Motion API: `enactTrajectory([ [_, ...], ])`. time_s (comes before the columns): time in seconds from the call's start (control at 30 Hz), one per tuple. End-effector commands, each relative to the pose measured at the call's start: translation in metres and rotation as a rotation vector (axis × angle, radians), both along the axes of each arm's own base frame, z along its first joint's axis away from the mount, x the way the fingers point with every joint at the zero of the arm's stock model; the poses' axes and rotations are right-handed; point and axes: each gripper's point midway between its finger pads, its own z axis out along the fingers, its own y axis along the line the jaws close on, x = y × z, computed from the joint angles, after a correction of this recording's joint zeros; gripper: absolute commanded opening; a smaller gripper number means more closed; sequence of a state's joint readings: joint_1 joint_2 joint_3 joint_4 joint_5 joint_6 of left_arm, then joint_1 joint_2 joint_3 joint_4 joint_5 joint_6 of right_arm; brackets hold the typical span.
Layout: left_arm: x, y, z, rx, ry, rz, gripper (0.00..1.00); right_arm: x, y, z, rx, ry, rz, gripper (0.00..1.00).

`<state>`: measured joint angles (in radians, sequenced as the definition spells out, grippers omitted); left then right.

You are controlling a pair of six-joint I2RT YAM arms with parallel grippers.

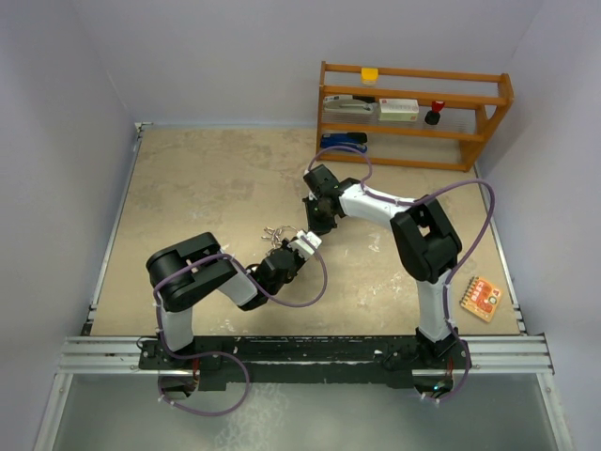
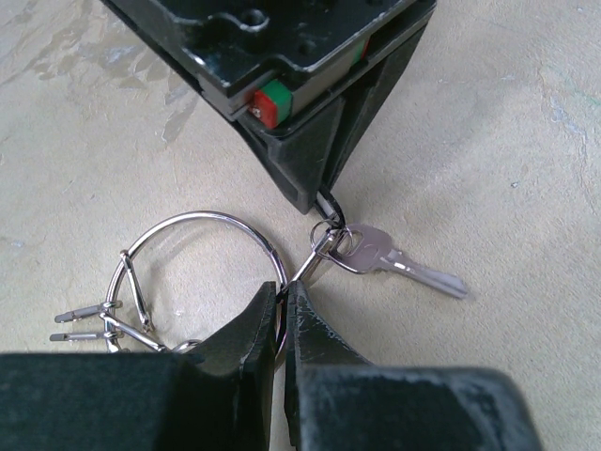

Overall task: Put the keys on the keyring
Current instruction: Pick up the keyring from the center of the board.

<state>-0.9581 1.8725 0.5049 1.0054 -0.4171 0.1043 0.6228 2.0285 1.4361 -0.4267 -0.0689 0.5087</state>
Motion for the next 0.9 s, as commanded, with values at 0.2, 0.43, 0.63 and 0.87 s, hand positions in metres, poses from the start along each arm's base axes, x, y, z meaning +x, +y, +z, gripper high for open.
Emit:
enactTrajectory([
  [0.2,-0.022,0.021,-0.049,0.137,0.139,-0.003,0.0,-0.008,-0.008,0.004,-0.028,0.021,-0.004,0.09],
  [0.43,-0.021,0.024,-0.05,0.136,0.141,0.016,0.0,-0.007,-0.016,0.001,-0.064,0.009,-0.031,0.0],
  [0.63,-0.021,0.028,-0.051,0.124,0.14,0.034,0.0,-0.002,-0.027,-0.001,-0.114,-0.017,-0.059,0.0],
  [0.87,-0.019,0.034,-0.054,0.11,0.155,0.055,0.0,0.002,-0.043,-0.001,-0.168,-0.044,-0.077,0.0],
])
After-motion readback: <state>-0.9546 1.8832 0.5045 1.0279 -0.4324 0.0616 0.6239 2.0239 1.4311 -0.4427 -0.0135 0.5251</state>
